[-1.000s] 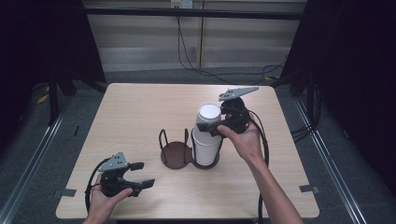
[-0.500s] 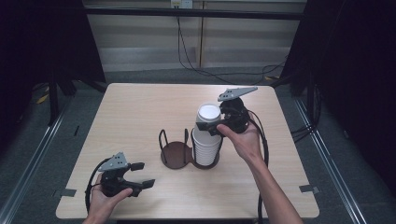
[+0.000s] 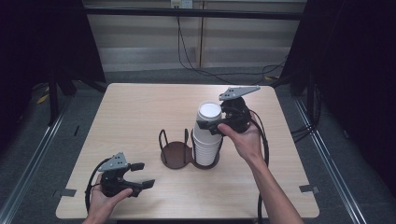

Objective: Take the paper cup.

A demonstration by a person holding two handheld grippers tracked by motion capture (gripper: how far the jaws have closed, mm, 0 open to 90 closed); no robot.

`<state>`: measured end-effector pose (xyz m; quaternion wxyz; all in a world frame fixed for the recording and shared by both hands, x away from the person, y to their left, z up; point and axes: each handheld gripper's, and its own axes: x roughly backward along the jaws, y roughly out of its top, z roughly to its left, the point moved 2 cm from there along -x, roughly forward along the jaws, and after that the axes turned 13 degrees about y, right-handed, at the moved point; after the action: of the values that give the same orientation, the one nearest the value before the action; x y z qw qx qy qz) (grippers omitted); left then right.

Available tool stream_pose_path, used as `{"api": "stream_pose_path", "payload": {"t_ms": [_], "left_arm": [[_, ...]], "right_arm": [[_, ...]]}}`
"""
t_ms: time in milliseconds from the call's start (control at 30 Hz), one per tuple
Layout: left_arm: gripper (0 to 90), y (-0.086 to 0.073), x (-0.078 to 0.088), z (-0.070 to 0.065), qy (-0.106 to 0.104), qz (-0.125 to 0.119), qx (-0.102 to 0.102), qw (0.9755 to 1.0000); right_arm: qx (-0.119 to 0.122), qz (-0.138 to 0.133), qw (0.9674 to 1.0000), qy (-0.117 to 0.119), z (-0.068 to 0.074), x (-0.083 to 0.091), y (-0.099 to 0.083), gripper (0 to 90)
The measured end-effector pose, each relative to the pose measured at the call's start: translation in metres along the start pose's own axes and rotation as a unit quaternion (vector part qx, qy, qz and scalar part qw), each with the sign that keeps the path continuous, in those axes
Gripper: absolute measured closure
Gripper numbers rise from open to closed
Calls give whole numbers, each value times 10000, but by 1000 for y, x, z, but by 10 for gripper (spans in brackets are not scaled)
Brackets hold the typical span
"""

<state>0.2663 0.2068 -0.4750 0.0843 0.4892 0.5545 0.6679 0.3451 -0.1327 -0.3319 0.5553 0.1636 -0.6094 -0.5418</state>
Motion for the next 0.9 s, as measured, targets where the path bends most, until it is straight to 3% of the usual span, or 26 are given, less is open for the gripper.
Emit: {"api": "stream_pose_path", "payload": {"t_ms": [633, 900], "left_arm": [[206, 0, -1, -1, -9, 29, 2, 10000], [206, 0, -1, -1, -8, 15, 11, 10000]], "right_arm": [[115, -530, 9985, -86, 6, 20, 11, 227], [157, -886, 9959, -19, 8, 27, 13, 227]]}}
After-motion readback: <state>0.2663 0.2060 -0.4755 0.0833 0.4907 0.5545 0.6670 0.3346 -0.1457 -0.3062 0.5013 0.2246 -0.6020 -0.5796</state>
